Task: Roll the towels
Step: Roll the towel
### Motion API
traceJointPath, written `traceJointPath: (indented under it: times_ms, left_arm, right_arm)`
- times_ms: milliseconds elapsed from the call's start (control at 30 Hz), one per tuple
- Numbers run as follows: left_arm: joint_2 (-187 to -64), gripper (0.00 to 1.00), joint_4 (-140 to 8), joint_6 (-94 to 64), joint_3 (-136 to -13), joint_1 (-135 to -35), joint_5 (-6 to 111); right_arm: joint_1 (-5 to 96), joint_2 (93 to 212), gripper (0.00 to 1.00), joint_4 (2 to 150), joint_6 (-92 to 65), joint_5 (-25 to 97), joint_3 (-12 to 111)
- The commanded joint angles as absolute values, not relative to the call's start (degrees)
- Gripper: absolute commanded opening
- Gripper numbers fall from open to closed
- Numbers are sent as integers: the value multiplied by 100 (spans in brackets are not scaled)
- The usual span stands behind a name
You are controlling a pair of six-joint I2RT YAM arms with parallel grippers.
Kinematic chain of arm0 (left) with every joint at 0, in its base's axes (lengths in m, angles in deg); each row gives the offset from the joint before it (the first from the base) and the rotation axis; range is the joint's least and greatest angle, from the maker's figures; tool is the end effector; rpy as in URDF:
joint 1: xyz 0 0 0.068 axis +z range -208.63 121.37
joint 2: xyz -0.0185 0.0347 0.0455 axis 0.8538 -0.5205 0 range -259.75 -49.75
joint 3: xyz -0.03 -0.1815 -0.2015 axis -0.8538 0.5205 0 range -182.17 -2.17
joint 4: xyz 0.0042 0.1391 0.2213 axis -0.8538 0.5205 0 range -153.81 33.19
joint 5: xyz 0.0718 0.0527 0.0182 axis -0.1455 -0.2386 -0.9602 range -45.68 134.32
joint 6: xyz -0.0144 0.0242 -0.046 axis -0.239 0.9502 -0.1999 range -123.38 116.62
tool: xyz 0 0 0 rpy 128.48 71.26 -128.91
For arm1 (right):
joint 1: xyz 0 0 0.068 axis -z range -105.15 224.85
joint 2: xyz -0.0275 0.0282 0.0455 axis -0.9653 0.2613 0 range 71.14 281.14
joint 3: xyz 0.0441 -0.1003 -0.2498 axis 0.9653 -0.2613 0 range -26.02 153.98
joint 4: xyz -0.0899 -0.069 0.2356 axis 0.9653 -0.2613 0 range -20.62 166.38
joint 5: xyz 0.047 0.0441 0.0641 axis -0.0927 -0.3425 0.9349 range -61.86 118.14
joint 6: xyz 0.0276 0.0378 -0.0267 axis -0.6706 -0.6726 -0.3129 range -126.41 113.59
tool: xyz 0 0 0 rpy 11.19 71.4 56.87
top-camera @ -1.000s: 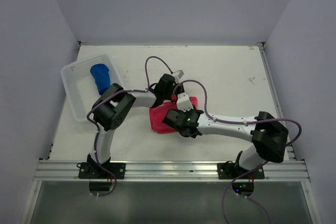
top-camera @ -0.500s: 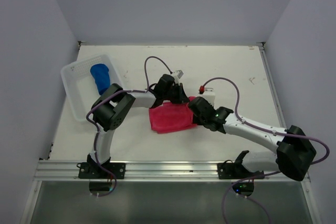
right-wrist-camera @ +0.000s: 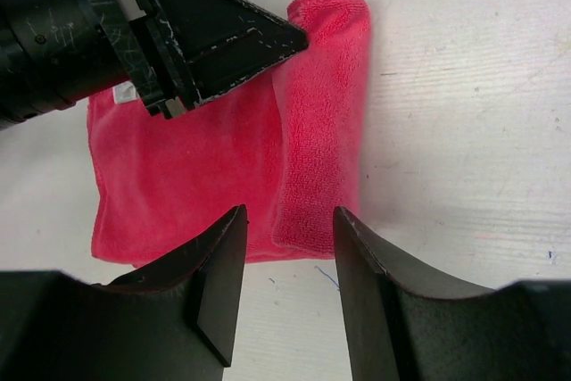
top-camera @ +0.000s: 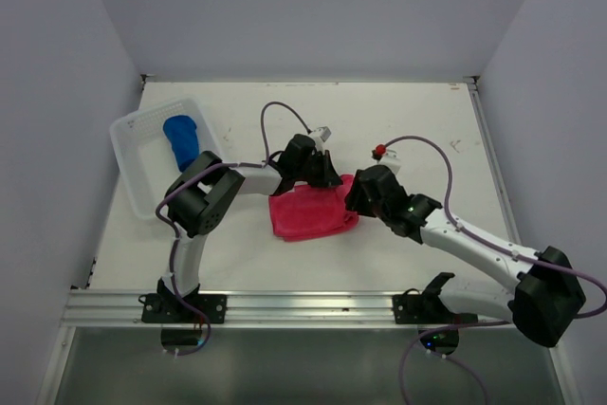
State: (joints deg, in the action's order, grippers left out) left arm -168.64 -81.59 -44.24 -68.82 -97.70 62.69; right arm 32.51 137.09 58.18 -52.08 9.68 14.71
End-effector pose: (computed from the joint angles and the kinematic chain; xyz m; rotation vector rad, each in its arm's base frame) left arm 0.3298 -0.2822 0.1267 0.1642 2.3667 -1.0924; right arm 0.1834 0.1520 0.2304 0.2287 2.3061 0.4212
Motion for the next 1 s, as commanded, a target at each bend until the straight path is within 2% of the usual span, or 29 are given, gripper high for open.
traceJointPath:
  times_ms: [0, 467, 967]
  left_arm:
    - [-16761, 0, -7981, -4117, -6738, -9704, 5900]
    - [-16717, 0, -7955, -4100, -6756, -9704, 5909]
    - [-16674, 0, -7955, -4126, -6782, -9704, 5917]
  right_arm:
    - [3337, 13548, 47, 6012, -5264, 1065, 1433]
    - [3689, 14163, 42, 6205, -5607, 1618, 1248]
    - [3689, 14611, 44, 6425, -5387, 1908, 932]
